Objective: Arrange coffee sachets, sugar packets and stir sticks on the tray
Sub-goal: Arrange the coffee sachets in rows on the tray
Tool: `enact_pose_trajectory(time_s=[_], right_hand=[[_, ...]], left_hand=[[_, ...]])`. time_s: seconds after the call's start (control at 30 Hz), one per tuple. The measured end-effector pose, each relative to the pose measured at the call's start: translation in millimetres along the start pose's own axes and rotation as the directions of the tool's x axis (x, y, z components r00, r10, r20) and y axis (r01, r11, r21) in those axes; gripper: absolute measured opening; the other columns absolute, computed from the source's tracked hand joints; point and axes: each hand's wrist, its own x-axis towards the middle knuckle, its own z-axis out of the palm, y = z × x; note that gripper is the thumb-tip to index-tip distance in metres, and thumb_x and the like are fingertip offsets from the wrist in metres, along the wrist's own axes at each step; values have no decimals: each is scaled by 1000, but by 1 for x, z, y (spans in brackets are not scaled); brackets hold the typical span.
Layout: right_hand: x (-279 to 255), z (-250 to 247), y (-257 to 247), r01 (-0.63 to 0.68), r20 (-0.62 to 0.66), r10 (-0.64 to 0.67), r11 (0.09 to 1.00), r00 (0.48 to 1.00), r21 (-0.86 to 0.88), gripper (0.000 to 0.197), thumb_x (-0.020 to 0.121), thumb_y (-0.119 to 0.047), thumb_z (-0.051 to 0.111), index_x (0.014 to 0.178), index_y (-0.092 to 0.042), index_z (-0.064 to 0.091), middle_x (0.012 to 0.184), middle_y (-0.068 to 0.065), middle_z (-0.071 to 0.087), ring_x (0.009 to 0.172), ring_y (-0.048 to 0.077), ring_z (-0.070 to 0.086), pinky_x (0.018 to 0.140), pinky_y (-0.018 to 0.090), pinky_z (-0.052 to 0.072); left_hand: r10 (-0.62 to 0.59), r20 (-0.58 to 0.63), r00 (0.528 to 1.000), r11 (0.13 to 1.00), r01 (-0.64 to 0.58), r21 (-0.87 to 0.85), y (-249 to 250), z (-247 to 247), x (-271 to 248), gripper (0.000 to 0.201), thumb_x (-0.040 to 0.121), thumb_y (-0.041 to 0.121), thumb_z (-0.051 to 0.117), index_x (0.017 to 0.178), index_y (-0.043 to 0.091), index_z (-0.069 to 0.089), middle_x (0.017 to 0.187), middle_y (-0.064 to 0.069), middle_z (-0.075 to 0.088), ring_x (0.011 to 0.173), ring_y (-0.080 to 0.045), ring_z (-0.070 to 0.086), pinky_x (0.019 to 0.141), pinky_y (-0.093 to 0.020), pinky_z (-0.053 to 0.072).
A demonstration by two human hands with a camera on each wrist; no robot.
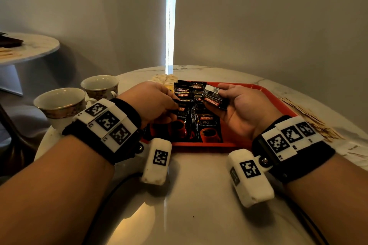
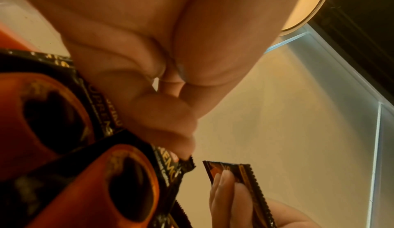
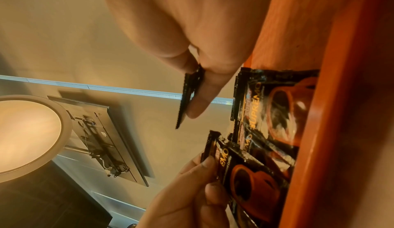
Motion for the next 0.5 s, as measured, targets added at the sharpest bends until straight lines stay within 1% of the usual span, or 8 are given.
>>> enact_pose_trajectory(time_s=[0.1,0.27,0.37,0.43,0.5], right_hand=[[0,0,0,0,3,0,1000,1000,3,19,101,5,41,115,-3,51,108,23,64,81,30,71,55,31,59],[1,-1,1,9,9,-10,1000,1000,20,21,101,5,41,117,-3,50,106,23,64,68,27,75,55,31,59],[2,-1,1,13,7,-14,1000,1000,27,20,100,6,40,114,-4,51,105,22,64,66,26,74,54,31,59],[2,-1,1,11,12,-11,1000,1000,26,21,101,5,40,116,-3,51,105,22,64,66,26,74,55,31,59],[2,-1,1,11,13,-11,1000,1000,23,21,101,5,40,117,-4,51,106,22,64,69,27,74,55,31,59]], left_hand=[[-14,3,1000,999,14,-30,0,0,0,10,94,2,63,102,7,66,90,-14,72,57,-13,69,48,-22,55],[-14,4,1000,1000,14,-15,1,1,-1,11,94,1,62,101,8,67,92,-15,72,57,-12,69,47,-21,55],[2,-15,1000,1000,-1,25,1,2,-2,13,94,-1,62,101,7,68,84,-13,71,52,-10,67,45,-20,53],[10,-28,1000,999,-8,53,0,1,-2,13,94,-1,62,99,7,70,79,-11,69,48,-8,65,44,-19,52],[18,-39,999,996,-14,86,1,1,-2,13,94,0,62,95,9,72,79,-10,69,50,-9,63,44,-19,50]])
